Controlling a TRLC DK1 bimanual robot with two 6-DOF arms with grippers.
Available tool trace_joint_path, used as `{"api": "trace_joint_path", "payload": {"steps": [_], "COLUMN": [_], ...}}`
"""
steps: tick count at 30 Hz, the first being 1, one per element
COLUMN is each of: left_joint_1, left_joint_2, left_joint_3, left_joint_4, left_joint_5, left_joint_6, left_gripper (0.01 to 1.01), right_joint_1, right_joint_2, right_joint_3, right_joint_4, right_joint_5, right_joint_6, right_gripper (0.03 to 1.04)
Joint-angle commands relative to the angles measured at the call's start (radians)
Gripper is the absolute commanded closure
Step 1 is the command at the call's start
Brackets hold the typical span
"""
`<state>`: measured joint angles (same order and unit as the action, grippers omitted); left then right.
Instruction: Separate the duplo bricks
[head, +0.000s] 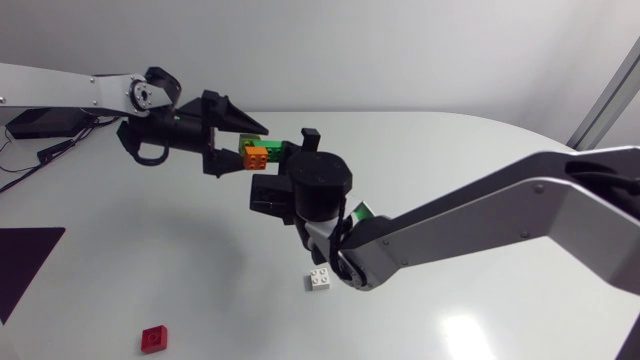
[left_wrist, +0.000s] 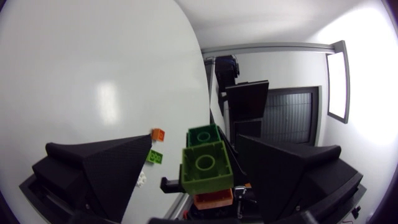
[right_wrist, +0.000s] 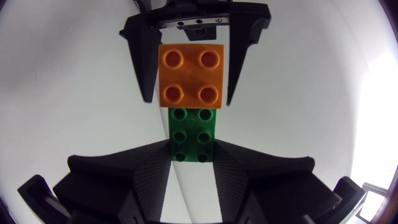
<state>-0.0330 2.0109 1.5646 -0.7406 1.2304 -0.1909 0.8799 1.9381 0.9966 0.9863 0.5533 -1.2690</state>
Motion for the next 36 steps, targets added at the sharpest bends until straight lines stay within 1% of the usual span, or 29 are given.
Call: {"api": "trace_joint_path", "payload": {"steps": [1, 3, 4, 5, 7, 8, 9, 10, 12, 13, 14, 17, 19, 22, 24, 27, 28, 32, 36], "left_joint_1": [0.061, 0.093, 0.108, 0.119, 0.136, 0.14, 0.143, 0.147, 0.143, 0.142, 0.142, 0.127, 0.114, 0.107, 0.105, 0.105, 0.105, 0.094, 0.071], "left_joint_2": [0.035, 0.025, 0.023, 0.023, 0.012, 0.003, -0.009, -0.023, -0.063, -0.08, -0.092, -0.144, -0.187, -0.239, -0.267, -0.314, -0.339, -0.402, -0.445], "left_joint_3": [0.117, 0.198, 0.236, 0.27, 0.324, 0.336, 0.338, 0.333, 0.293, 0.273, 0.255, 0.169, 0.1, 0.015, -0.026, -0.087, -0.115, -0.181, -0.235], "left_joint_4": [-0.02, -0.111, -0.149, -0.187, -0.292, -0.325, -0.338, -0.345, -0.347, -0.332, -0.324, -0.322, -0.298, -0.295, -0.295, -0.302, -0.302, -0.304, -0.313], "left_joint_5": [-0.025, -0.135, -0.155, -0.163, -0.21, -0.229, -0.233, -0.247, -0.292, -0.307, -0.307, -0.309, -0.309, -0.309, -0.302, -0.278, -0.269, -0.261, -0.236], "left_joint_6": [0.08, 0.231, 0.283, 0.335, 0.478, 0.538, 0.574, 0.605, 0.699, 0.719, 0.749, 0.88, 0.95, 1.084, 1.154, 1.268, 1.326, 1.444, 1.525], "left_gripper": [0.044, 0.046, 0.046, 0.046, 0.046, 0.046, 0.046, 0.046, 0.046, 0.046, 0.046, 0.046, 0.046, 0.046, 0.048, 0.048, 0.048, 0.059, 0.061], "right_joint_1": [-0.033, -0.052, -0.059, -0.065, -0.078, -0.084, -0.09, -0.094, -0.102, -0.104, -0.105, -0.107, -0.108, -0.113, -0.117, -0.124, -0.127, -0.14, -0.145], "right_joint_2": [-0.067, -0.108, -0.136, -0.165, -0.22, -0.24, -0.257, -0.265, -0.269, -0.269, -0.268, -0.258, -0.243, -0.234, -0.232, -0.229, -0.226, -0.203, -0.174], "right_joint_3": [-0.038, -0.052, -0.053, -0.044, -0.003, 0.023, 0.05, 0.076, 0.123, 0.152, 0.18, 0.263, 0.323, 0.37, 0.393, 0.415, 0.421, 0.453, 0.505], "right_joint_4": [0.005, -0.046, -0.1, -0.181, -0.41, -0.515, -0.61, -0.69, -0.825, -0.897, -0.968, -1.137, -1.264, -1.39, -1.462, -1.551, -1.578, -1.687, -1.795], "right_joint_5": [-0.012, -0.023, -0.036, -0.044, -0.085, -0.107, -0.135, -0.153, -0.188, -0.21, -0.234, -0.294, -0.345, -0.414, -0.467, -0.54, -0.563, -0.65, -0.731], "right_joint_6": [-0.015, -0.015, -0.006, 0.03, 0.134, 0.18, 0.217, 0.25, 0.293, 0.323, 0.356, 0.416, 0.461, 0.488, 0.507, 0.523, 0.525, 0.534, 0.534], "right_gripper": [0.81, 0.81, 0.81, 0.81, 0.81, 0.81, 0.81, 0.81, 0.81, 0.81, 0.81, 0.81, 0.81, 0.81, 0.81, 0.81, 0.81, 0.81, 0.81]}}
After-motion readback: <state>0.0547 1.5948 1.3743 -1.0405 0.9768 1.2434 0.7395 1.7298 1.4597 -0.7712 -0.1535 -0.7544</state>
